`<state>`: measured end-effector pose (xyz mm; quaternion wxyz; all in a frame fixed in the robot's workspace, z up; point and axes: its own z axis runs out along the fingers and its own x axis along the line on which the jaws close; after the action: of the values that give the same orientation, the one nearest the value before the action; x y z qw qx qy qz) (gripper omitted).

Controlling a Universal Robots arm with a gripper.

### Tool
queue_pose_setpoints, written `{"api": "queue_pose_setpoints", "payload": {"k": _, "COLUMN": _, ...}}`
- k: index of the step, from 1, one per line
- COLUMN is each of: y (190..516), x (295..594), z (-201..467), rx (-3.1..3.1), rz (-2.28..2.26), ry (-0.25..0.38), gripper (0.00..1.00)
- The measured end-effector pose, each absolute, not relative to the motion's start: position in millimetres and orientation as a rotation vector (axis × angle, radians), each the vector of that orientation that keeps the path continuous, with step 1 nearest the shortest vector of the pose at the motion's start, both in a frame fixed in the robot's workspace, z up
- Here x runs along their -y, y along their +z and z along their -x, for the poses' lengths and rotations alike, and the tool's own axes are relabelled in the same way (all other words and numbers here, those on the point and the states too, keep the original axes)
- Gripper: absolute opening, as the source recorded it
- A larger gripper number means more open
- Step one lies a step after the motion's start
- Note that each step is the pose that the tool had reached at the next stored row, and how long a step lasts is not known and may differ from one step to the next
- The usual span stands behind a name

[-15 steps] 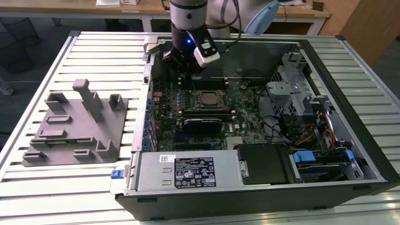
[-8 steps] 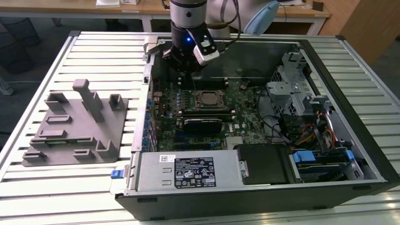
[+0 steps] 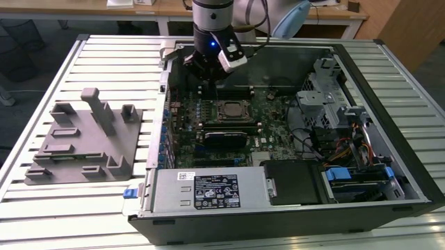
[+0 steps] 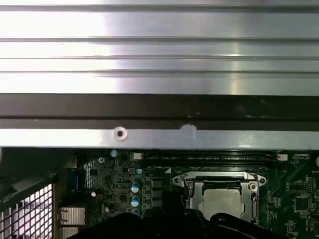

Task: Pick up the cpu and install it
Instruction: 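Install the first cpu locking lever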

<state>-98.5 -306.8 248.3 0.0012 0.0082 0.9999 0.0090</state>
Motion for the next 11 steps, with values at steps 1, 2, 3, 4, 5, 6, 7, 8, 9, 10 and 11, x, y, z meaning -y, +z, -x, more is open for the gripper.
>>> {"api": "queue_pose_setpoints", "payload": {"k": 1, "y": 248, "x": 307, "z": 96, "rx": -3.14, "rz": -0.026, "ry": 0.028, "gripper": 0.11}}
{"api": "queue_pose_setpoints", "payload": {"k": 2, "y": 248, "x": 307, "z": 92, "rx": -3.142, "rz": -0.026, "ry": 0.028, "gripper": 0.11}}
{"api": "queue_pose_setpoints", "payload": {"k": 3, "y": 248, "x": 307, "z": 87, "rx": -3.145, "rz": -0.026, "ry": 0.028, "gripper": 0.11}}
{"api": "queue_pose_setpoints", "payload": {"k": 4, "y": 248, "x": 307, "z": 83, "rx": -3.147, "rz": -0.026, "ry": 0.028, "gripper": 0.11}}
{"api": "queue_pose_setpoints", "payload": {"k": 5, "y": 248, "x": 307, "z": 78, "rx": -3.151, "rz": -0.026, "ry": 0.028, "gripper": 0.11}}
{"api": "queue_pose_setpoints", "payload": {"k": 6, "y": 248, "x": 307, "z": 74, "rx": -3.153, "rz": -0.026, "ry": 0.028, "gripper": 0.11}}
{"api": "queue_pose_setpoints", "payload": {"k": 7, "y": 247, "x": 307, "z": 71, "rx": -3.155, "rz": -0.026, "ry": 0.028, "gripper": 0.11}}
{"api": "queue_pose_setpoints", "payload": {"k": 8, "y": 247, "x": 307, "z": 70, "rx": -3.155, "rz": -0.026, "ry": 0.03, "gripper": 0.11}}
{"api": "queue_pose_setpoints", "payload": {"k": 9, "y": 247, "x": 307, "z": 70, "rx": -3.155, "rz": -0.026, "ry": 0.04, "gripper": 0.11}}
{"api": "queue_pose_setpoints", "payload": {"k": 10, "y": 246, "x": 307, "z": 70, "rx": -3.155, "rz": -0.026, "ry": 0.057, "gripper": 0.11}}
{"api": "queue_pose_setpoints", "payload": {"k": 11, "y": 246, "x": 307, "z": 70, "rx": -3.155, "rz": -0.026, "ry": 0.074, "gripper": 0.11}}
